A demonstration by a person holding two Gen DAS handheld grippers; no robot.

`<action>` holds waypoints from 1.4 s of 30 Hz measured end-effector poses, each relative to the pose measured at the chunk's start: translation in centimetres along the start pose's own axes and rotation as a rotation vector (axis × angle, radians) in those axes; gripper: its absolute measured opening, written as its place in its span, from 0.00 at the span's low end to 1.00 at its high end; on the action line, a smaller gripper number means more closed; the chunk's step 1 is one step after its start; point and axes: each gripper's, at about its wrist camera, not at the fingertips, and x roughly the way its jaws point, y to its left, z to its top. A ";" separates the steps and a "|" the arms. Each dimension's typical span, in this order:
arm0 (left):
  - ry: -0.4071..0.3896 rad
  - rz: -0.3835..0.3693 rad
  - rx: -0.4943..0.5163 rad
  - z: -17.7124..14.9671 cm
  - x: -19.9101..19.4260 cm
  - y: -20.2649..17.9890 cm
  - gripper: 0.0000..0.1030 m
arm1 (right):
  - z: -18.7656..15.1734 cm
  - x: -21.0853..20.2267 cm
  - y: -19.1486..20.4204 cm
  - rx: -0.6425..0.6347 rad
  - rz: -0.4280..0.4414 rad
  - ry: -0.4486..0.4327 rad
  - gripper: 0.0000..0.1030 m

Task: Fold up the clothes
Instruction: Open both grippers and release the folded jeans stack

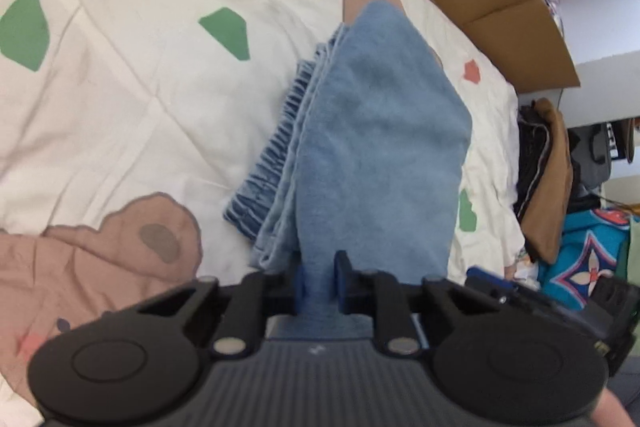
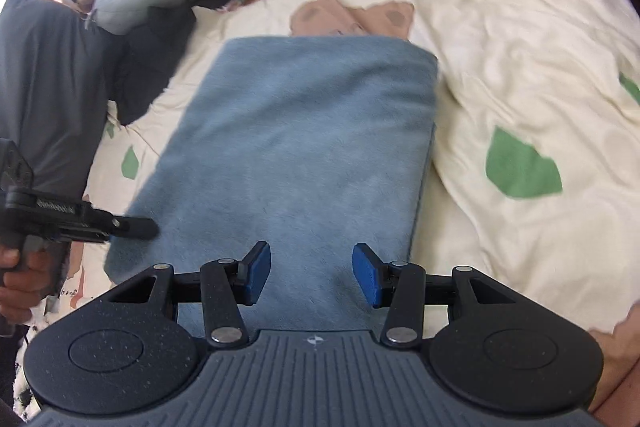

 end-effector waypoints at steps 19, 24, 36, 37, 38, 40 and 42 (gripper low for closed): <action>-0.048 0.135 0.097 -0.9 1.1 -0.5 0.10 | -2.6 2.4 1.7 -0.074 -0.113 0.093 0.40; -0.061 0.166 0.120 -1.0 0.4 -0.8 0.09 | -3.4 1.8 1.6 -0.051 -0.103 0.102 0.37; -0.082 0.176 0.119 -1.6 -2.3 -0.8 0.64 | -4.0 1.4 2.4 0.023 -0.071 0.089 0.38; -0.080 0.164 0.118 -1.9 -2.0 -0.6 0.64 | -4.1 1.3 2.3 0.052 -0.074 0.081 0.38; -0.075 0.150 0.112 -2.2 -1.7 -0.4 0.64 | -4.3 1.1 2.0 0.103 -0.073 0.064 0.38; -0.059 0.111 0.079 -2.8 -0.8 0.0 0.62 | -4.9 0.7 1.3 0.206 -0.043 0.039 0.41; -0.055 0.078 0.060 -3.3 -0.2 0.2 0.59 | -5.5 0.5 0.5 0.288 -0.005 0.037 0.48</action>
